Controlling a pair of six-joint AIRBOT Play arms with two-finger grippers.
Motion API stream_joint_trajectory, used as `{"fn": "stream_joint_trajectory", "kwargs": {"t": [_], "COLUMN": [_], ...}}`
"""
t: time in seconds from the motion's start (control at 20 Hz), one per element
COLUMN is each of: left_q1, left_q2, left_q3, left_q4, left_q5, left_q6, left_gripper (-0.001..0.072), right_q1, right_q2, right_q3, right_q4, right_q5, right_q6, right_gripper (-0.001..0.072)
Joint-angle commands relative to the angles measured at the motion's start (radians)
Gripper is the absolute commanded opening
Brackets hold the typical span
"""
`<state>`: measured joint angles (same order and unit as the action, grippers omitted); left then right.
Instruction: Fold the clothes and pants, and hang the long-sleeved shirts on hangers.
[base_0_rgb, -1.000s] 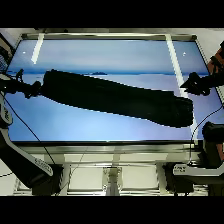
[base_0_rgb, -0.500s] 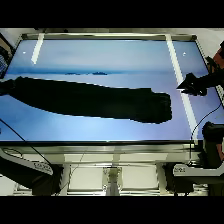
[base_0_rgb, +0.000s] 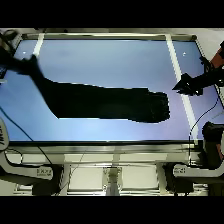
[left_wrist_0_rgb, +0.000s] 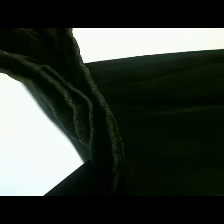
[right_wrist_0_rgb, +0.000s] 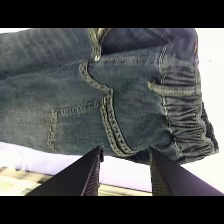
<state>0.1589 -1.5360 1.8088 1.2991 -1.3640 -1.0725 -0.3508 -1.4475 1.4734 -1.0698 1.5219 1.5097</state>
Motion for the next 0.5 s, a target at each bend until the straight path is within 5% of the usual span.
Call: {"fn": "stream_joint_trajectory", "kwargs": {"t": [0.0, 0.3, 0.45], "left_q1": [-0.243, -0.472, -0.489], "left_q2": [0.006, -0.108, -0.184], "left_q3": [0.001, 0.000, 0.000], "left_q4": [-0.055, -0.051, -0.086], "left_q5": [-0.010, -0.014, -0.131], "left_q6": [0.026, -0.090, -0.126], "left_gripper": [0.0021, 0.0024, 0.0034], "right_q1": [0.002, 0.003, 0.003], "right_q2": [0.000, 0.000, 0.000], "right_q3": [0.001, 0.001, 0.001], "right_q4": [0.000, 0.000, -0.001], "right_q5": [0.033, 0.060, 0.065], "right_q6": [-0.001, -0.004, -0.008], "right_gripper": [0.0337, 0.0337, 0.0337]}}
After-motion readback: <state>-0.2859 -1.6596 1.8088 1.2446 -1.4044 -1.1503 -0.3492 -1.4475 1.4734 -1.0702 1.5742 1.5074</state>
